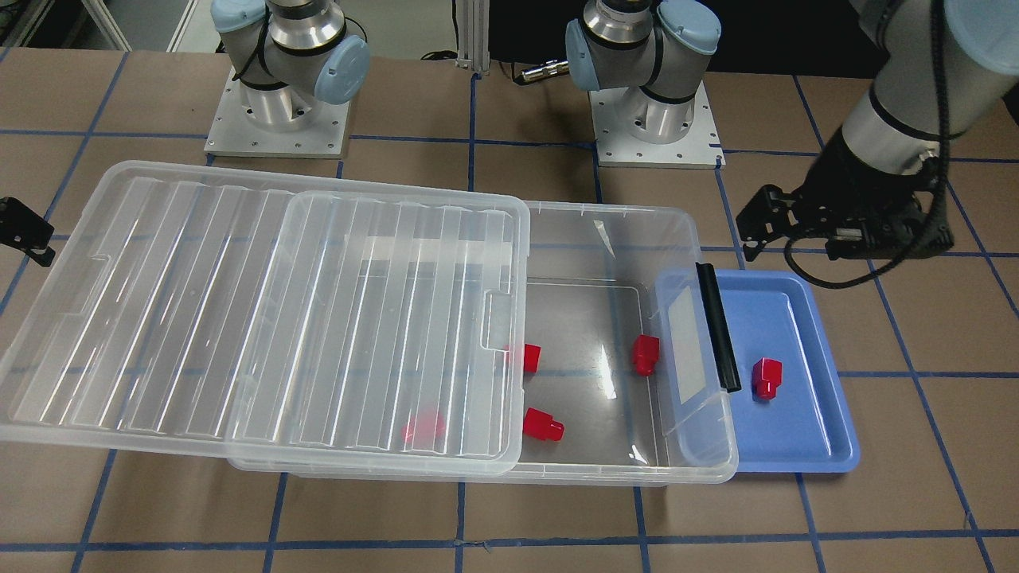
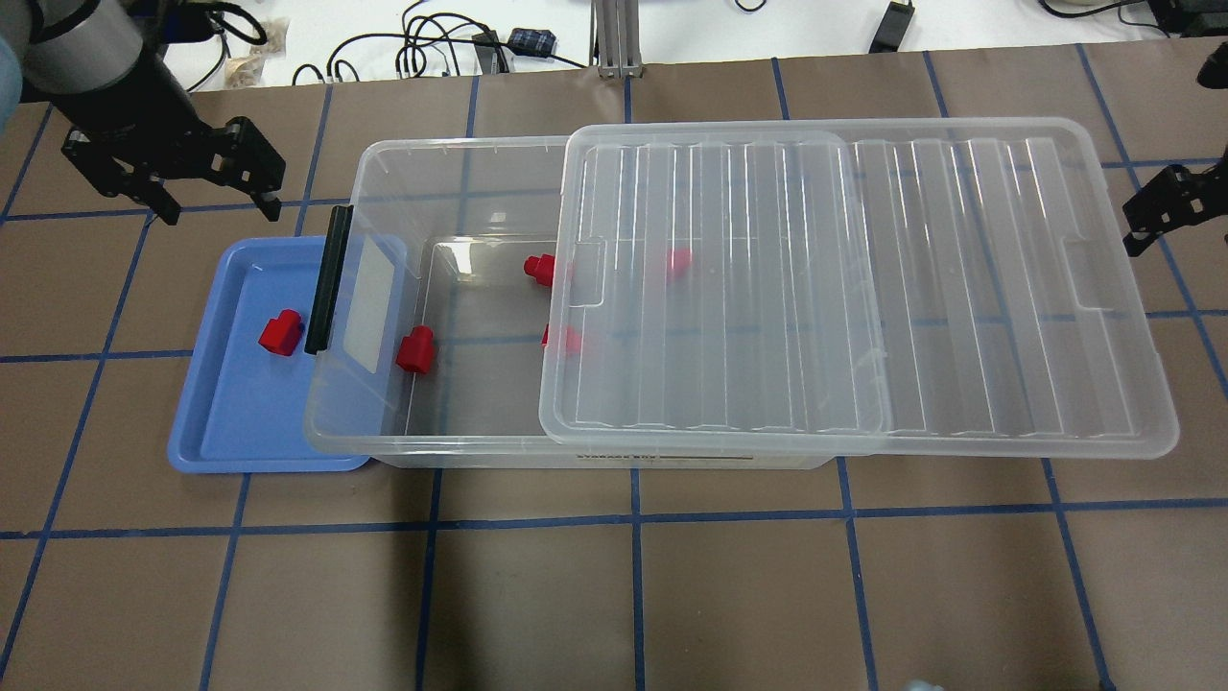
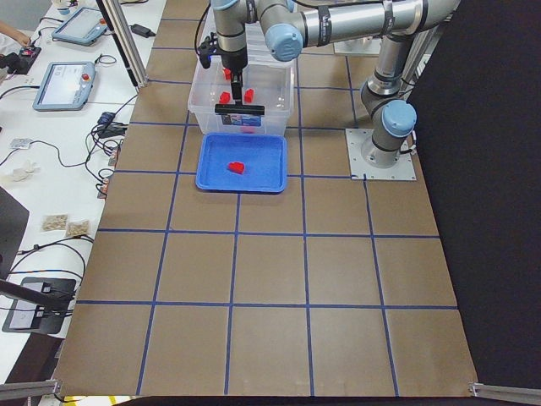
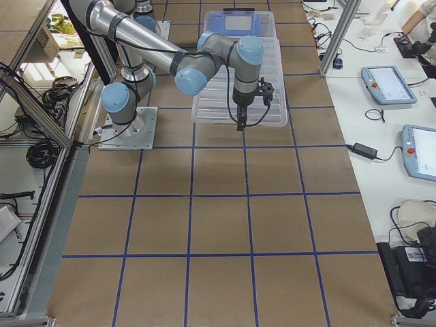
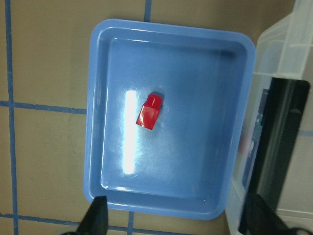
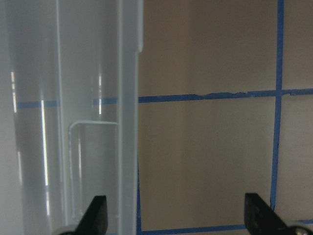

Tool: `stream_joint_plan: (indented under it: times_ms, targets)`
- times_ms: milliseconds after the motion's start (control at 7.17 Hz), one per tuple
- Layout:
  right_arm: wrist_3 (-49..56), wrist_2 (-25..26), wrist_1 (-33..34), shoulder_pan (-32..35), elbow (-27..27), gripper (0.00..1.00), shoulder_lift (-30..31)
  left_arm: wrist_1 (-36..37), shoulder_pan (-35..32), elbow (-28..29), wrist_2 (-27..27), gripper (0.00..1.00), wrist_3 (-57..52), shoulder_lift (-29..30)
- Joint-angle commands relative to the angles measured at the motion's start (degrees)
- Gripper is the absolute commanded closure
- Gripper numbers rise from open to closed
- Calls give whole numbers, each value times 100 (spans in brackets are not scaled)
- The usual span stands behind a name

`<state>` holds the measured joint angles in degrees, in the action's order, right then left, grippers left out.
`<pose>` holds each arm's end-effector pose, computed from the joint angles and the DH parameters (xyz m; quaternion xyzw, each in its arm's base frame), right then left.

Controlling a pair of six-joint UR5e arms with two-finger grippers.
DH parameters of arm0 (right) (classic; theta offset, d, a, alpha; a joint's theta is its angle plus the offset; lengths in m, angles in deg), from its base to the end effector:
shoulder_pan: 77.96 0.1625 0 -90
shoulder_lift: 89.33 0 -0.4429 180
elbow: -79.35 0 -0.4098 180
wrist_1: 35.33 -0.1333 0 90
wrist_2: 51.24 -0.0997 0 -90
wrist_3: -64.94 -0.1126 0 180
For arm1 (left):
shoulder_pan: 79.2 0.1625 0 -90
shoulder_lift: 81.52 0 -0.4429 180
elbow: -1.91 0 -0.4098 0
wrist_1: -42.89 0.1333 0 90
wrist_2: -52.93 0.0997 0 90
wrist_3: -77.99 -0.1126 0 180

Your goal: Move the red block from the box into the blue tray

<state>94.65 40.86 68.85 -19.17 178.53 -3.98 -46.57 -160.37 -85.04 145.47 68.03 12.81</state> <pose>-0.1663 -0.5238 0.3941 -0.0131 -0.9997 -0.0067 0.0173 -0.0437 -0.5547 0.4812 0.0100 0.9997 0.0100 0.0208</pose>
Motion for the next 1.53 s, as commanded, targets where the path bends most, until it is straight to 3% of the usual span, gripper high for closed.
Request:
stream_joint_plan:
  times_ms: [0, 139, 558, 1394]
  targets:
    - [812, 10, 364, -340, 224, 1, -19, -132, -294, -189, -17, 0, 12, -125]
    - [878, -16, 366, -481, 285, 2, -54, -133, -303, -347, -244, 0, 12, -203]
    - [774, -78, 655, -491, 628, 0, -63, -185, -312, -428, -255, 0, 125, -256]
    - [439, -376, 559, -193, 637, 0, 16, -203, -312, -446, -246, 0, 126, -257]
